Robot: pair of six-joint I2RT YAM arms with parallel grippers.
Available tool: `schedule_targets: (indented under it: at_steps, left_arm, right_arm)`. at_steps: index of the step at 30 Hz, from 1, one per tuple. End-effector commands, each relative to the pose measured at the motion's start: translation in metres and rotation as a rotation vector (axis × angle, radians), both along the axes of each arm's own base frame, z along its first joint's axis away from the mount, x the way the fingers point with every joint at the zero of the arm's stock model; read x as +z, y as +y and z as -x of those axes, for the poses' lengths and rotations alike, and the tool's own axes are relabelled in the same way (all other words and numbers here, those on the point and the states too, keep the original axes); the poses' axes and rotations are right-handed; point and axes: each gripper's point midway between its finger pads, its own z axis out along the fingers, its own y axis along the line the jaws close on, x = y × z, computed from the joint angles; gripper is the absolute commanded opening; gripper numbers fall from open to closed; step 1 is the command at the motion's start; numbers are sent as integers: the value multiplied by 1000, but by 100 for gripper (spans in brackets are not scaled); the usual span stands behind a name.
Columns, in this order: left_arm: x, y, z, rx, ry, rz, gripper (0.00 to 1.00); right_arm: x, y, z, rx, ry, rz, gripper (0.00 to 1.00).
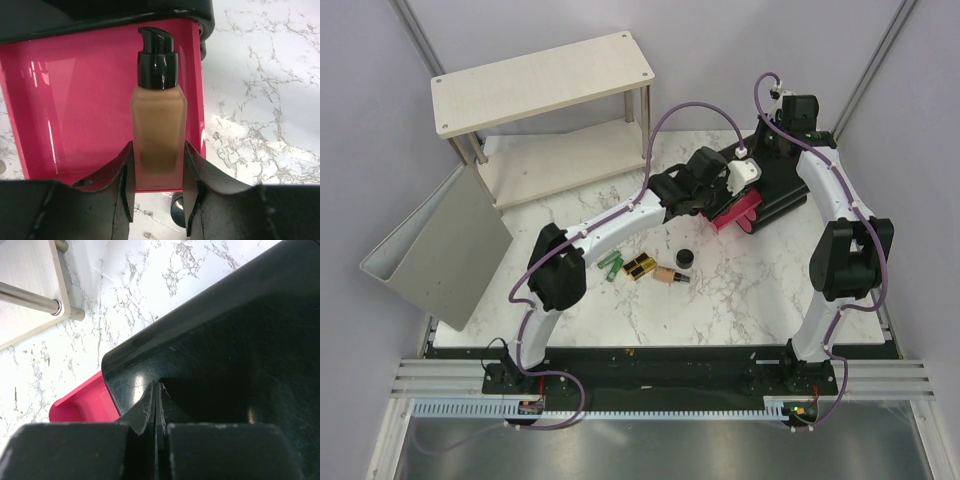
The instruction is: Organize the makeup
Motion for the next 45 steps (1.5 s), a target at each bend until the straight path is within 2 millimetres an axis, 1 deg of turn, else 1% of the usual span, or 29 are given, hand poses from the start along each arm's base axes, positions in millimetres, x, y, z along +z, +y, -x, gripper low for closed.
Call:
schedule_targets:
  at_steps: [1,2,5,7,8,10,11,13,14,15,17,20,21,25,27,29,30,31,33,34,36,37,39,40,41,42,43,44,45]
  left_arm:
    - [2,-11,-2,-19,-2,51,9]
    - [1,-11,-2,-16,0,51,10]
    - [-6,-14,-1,-24,11,48,20]
    - [-5,-15,-4,-22,4,53,22]
    - [-4,-15,-5,-22,-2,56,26]
    - [-3,-16,-7,-22,-4,64,39]
    - [-2,-17,-7,-25,-5,68,53]
    - [0,-18,-8,-27,-4,77,61]
    - [-1,-19,-8,-28,0,78,68]
    - [-1,-19,-8,-30,2,79,72]
    - [0,-20,-9,-27,4,86,75]
    - [5,-20,-12,-18,-5,97,77]
    - [8,-20,-13,-12,-11,106,78]
    - [36,-15,-25,48,-67,139,81]
    - [61,-9,-32,82,-125,156,82]
    - [76,-1,-35,104,-167,153,83]
    - [91,5,-32,98,-196,158,83]
    - [88,14,-33,120,-210,130,84]
    - [88,25,-27,101,-239,92,86]
    - [85,36,-19,90,-238,67,89]
    - [77,48,-7,51,-244,25,91]
    - [64,60,5,30,-223,-9,91]
    - [49,71,23,-29,-194,-40,91]
    - [21,81,37,-60,-143,-86,91]
    - [29,90,46,-68,-148,-76,92]
    - [22,96,54,-79,-132,-86,92]
    - [1,105,69,-110,-81,-115,93]
    - [2,110,78,-121,-69,-108,93]
    - [-3,114,86,-135,-42,-110,93]
  right_arm:
    - [-61,-6,41,7,245,48,0]
    - [-61,-6,41,7,241,47,0]
    - [-62,-6,41,7,245,48,0]
    - [-61,-6,42,9,245,45,0]
    - [-61,-5,42,9,243,47,0]
    - [-62,-5,43,10,246,42,0]
    - [-61,-5,42,10,245,44,0]
    - [-61,-5,43,11,245,43,0]
    - [-62,-5,43,12,246,42,0]
    - [-61,-4,43,15,245,41,0]
    - [-61,-5,43,12,245,42,0]
    - [-60,-5,44,14,243,42,0]
    - [-60,-5,44,14,243,42,0]
    - [-60,-5,44,12,243,42,0]
    - [-60,-4,44,14,243,40,0]
    - [-59,-4,44,15,240,39,0]
    - [-59,-4,44,14,240,40,0]
    - [-59,-4,43,14,237,40,0]
    - [-58,-4,43,14,237,40,0]
    - [-58,-4,44,15,237,39,0]
    - [-58,-5,43,13,237,39,0]
    - [-59,-5,43,13,237,41,0]
    - [-60,-4,44,14,242,40,0]
    - [-61,-4,44,15,243,41,0]
    - [-60,-4,44,14,242,40,0]
    - [-62,-4,45,15,246,39,0]
    - [-63,-4,45,15,248,39,0]
    - [-64,-4,46,16,252,38,0]
    - [-65,-4,46,15,254,39,0]
